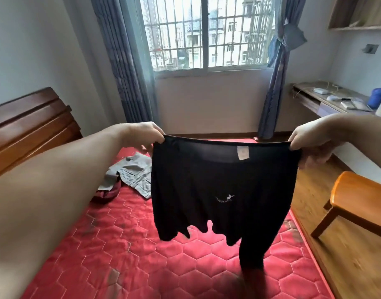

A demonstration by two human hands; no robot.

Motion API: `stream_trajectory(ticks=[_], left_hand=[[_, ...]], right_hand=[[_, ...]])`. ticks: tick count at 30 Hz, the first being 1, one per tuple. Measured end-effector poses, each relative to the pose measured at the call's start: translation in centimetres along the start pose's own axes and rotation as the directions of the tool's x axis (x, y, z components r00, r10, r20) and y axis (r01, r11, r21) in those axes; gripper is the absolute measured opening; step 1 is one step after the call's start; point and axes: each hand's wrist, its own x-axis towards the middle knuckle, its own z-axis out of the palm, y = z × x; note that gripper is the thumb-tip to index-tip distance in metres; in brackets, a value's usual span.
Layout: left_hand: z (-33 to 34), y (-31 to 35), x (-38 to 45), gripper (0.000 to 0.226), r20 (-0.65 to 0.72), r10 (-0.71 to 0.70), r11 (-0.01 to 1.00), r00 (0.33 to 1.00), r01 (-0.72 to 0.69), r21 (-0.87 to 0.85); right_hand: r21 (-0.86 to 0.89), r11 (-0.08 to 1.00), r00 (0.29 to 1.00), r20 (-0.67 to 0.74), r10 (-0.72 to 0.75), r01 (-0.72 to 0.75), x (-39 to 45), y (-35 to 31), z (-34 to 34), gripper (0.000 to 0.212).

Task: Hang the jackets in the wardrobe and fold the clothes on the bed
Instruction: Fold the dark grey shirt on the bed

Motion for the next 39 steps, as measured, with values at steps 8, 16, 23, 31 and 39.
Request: stream_trajectory(ticks=[8,16,23,31,39], left_hand=[[-0.8,2.1,3.4,0.021,-0.393,-0.052,0.955,0.918,-0.07,-0.29],[1.7,-3.4,18.3,0.027,-0.317,-0.035,0.895,0.948,0.171,0.411],[-2.3,-0.9,30.3,0.043,-0.374,-0.23,0.865,0.899,0.012,-0.502],[-5.9,1.7,31.8,0.039,-0.661,0.119,0.938,0.741,-0.303,-0.17],[11.4,-10.4,29.0,0.022,-0.428,0.001,0.99,0.904,0.061,0.13]], right_hand=[[0.382,0.922,0.97,-0.24,0.031,0.065,2.7,0.7,-4.5,0.024],[0.49,0.871,0.957,-0.232,0.175,-0.04,19.1,-0.9,-3.6,0.03],[0.554,0.775,0.731,-0.657,0.183,0.304,29.2,-5.4,-9.3,0.031],[0.062,0.915,0.361,-0.928,-0.094,0.398,28.3,-5.5,-14.2,0.028],[-0.25,0.961,0.696,-0.669,-0.259,0.117,33.2,1.8,4.1,0.021]])
